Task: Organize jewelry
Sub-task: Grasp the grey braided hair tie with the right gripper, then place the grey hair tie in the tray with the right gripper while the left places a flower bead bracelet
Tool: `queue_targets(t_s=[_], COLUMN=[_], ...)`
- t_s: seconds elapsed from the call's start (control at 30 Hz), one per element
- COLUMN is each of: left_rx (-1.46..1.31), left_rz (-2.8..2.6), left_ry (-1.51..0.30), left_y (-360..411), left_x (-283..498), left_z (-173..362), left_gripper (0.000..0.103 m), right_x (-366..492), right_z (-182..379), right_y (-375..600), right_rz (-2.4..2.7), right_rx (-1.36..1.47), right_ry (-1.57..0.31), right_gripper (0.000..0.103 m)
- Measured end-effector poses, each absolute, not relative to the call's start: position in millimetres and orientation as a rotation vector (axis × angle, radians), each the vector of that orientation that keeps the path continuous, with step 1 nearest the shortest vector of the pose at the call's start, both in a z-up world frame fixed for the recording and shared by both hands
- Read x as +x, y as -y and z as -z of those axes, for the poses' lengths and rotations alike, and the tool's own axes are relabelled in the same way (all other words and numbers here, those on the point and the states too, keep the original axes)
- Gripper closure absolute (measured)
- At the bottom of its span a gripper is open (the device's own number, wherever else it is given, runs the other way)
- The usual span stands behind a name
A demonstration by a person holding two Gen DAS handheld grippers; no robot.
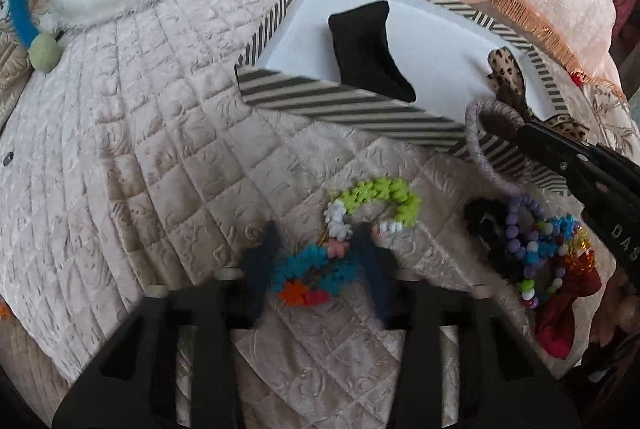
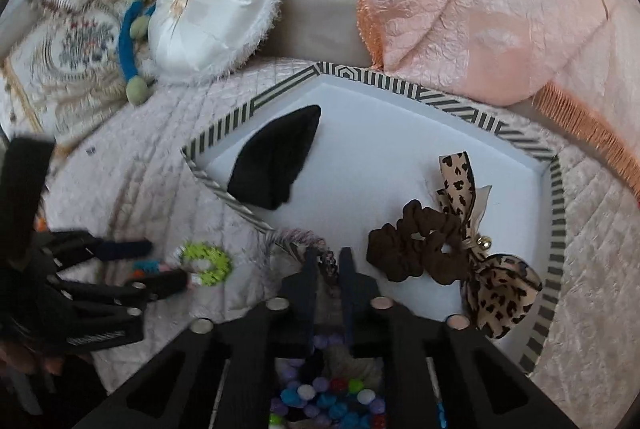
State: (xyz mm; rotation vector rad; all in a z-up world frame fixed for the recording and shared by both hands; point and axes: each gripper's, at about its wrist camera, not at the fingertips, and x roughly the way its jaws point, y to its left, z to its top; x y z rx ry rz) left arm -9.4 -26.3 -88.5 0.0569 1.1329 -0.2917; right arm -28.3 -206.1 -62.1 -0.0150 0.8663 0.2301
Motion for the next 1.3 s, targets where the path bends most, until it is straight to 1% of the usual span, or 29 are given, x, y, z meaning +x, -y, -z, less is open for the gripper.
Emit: queue_targets(t_s=[0.13, 0.4, 0.57, 0.87, 1.13, 1.3], left_rx=[0.016, -0.076, -0.134, -0.148, -0.127, -0.110], left_rz=[0.301, 0.344, 0.342, 0.343, 0.372, 0.378], left_ry=[-1.143, -1.080, -1.081, -1.037, -0.971, -0.936], left_y=[19, 0, -11, -11, -1, 4], left_x=[-8, -19, -17, -26, -34, -31], left_z=[87, 62, 58, 45, 15, -8], left_gripper=[0.089, 0.089, 0.089, 0.089, 0.089, 0.089], right_x=[-34, -51, -56, -61, -67, -75], right_z=[52, 33, 29, 28, 24, 12], right_y=[217, 232, 236, 239, 239, 241], right_rz=[-0.243, -0.275, -0.273, -0.280, -0.279, -0.266], right_rx=[0.068, 0.191, 0.207, 0.205, 0.205, 0.188], right_ry=[-0.839, -0.786, -0.777, -0.776, -0.765, -0.752], right_gripper=[0.097, 0.097, 0.097, 0.097, 0.097, 0.097])
